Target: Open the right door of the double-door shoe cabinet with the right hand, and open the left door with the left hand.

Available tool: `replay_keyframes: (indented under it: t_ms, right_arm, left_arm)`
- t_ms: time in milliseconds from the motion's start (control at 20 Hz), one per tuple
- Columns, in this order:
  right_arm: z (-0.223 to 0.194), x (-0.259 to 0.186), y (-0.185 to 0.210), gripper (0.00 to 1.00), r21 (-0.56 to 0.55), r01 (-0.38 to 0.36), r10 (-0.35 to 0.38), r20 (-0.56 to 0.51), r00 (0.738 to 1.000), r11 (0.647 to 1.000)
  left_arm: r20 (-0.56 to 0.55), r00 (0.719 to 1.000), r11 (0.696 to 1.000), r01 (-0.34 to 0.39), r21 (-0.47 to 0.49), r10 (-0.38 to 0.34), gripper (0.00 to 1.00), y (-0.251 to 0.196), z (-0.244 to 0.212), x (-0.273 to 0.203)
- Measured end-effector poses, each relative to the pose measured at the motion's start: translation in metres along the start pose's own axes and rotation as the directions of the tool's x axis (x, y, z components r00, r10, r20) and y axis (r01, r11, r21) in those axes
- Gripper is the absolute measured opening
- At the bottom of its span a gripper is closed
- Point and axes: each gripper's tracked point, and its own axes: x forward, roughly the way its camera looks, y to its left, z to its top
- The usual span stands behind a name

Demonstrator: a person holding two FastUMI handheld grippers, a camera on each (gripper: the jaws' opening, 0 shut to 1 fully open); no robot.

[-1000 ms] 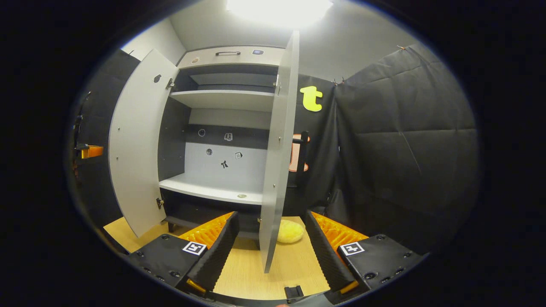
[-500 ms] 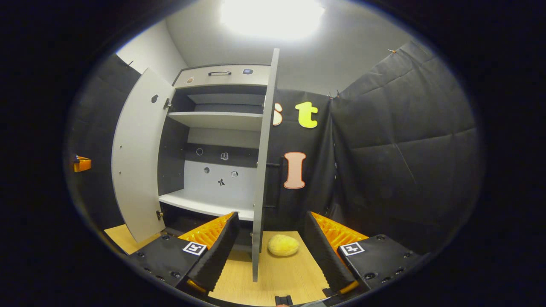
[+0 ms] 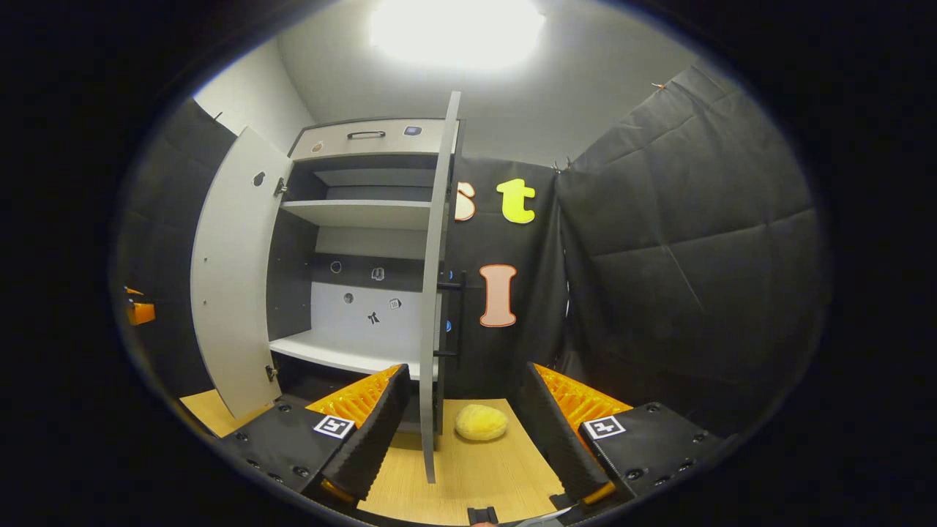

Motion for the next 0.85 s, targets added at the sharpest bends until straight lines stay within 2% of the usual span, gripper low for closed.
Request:
replay_keyframes:
  t_ms: [100, 400, 850]
  right_arm:
    - [-0.001, -0.002, -0.003, 0.97, 0.003, 0.009, -0.009, -0.004, 1.000, 1.000]
    - [0.001, -0.006, -0.008, 0.97, 0.010, 0.027, -0.027, -0.001, 1.000, 1.000]
    - [0.006, -0.007, -0.003, 0.98, -0.011, 0.027, -0.027, 0.008, 1.000, 1.000]
  left_arm:
    - [0.023, 0.999, 1.000, -0.024, 0.003, 0.024, 0.88, 0.006, 0.004, -0.004]
    - [0.047, 0.998, 0.998, -0.052, 0.024, 0.050, 0.88, 0.014, 0.010, -0.008]
    - [0.082, 0.996, 0.996, -0.036, 0.084, 0.029, 0.88, 0.006, 0.019, -0.010]
